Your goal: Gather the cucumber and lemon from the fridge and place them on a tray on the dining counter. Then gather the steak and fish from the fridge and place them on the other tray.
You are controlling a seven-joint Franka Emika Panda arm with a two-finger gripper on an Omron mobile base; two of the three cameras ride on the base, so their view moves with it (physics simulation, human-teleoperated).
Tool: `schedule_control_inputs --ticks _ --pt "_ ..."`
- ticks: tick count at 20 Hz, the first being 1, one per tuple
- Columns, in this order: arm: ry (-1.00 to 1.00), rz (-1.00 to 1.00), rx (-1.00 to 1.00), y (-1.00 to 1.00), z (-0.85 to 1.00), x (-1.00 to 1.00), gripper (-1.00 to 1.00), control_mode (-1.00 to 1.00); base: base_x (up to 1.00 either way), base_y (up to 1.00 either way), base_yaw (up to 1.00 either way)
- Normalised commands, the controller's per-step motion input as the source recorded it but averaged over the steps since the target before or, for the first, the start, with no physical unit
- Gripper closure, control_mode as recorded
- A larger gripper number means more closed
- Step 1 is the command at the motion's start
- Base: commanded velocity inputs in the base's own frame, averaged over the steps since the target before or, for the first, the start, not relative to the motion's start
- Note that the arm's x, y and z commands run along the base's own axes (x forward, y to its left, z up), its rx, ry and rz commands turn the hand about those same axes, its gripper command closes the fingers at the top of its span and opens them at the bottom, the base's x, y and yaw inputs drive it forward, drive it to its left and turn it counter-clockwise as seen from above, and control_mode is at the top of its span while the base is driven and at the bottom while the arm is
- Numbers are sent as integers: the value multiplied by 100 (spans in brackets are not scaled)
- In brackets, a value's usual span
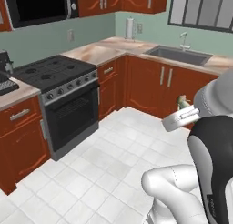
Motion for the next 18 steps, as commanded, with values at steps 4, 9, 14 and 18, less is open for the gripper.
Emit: schedule_control_inputs --ticks 4,9,14,18 --pt "0 0 0 0 0 0 100 100 -44 0 43" --pt "0 0 0 0 0 0 100 100 -51 0 44" --pt "0 0 0 0 0 0 100 100 -17 6 49" --pt "0 0 0 0 0 0 100 100 0 21 50"
